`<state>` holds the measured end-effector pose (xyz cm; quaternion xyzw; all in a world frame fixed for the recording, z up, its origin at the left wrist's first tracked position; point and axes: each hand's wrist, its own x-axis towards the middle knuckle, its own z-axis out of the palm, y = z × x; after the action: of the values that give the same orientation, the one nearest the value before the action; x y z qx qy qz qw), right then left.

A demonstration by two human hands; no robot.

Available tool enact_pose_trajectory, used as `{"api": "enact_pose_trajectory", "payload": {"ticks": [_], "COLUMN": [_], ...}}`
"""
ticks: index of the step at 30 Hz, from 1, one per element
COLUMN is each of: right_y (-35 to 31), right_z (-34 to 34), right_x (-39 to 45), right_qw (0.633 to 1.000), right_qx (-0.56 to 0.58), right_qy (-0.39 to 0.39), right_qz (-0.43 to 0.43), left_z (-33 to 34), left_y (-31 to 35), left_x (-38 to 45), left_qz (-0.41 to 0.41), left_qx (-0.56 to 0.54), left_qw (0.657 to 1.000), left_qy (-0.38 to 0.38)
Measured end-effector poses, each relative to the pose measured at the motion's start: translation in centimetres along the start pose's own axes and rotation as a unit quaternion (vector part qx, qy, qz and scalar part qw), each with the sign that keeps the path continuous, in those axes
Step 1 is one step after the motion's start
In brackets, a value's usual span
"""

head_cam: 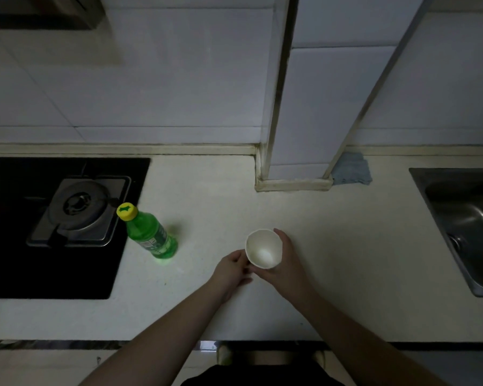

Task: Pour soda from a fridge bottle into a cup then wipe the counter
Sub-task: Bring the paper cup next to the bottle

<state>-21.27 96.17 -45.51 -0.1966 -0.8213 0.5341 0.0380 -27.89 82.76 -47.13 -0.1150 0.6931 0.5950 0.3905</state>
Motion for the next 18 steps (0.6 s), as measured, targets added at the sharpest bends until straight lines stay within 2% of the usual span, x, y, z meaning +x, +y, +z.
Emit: {"api": "enact_pose_trajectory", "payload": {"ticks": [8,13,18], "right_y": [-0.1,-0.4,-1.1], "right_z": [-0.6,-1.7,-4.1], "right_x": [0.1,0.0,0.1], "right_qw": [0.999,0.999,0.993], "right_qx": [0.003,-0.011,-0.083], "right_qy": [-0.037,-0.050,-0.087], "right_qz": [0.011,0.019,-0.009], "left_z": [-0.8,-1.2,-2.3], "left_y": [0.8,1.1,1.0], "left_x": [-0.5,-0.8,-1.2], "left_qz": [-0.018,-0.003,0.029], "left_qx": [0.028,0.077,0.091], "left_qw": [0.999,0.997,0.995], "left_qy": [-0.020,0.001,0.012]}}
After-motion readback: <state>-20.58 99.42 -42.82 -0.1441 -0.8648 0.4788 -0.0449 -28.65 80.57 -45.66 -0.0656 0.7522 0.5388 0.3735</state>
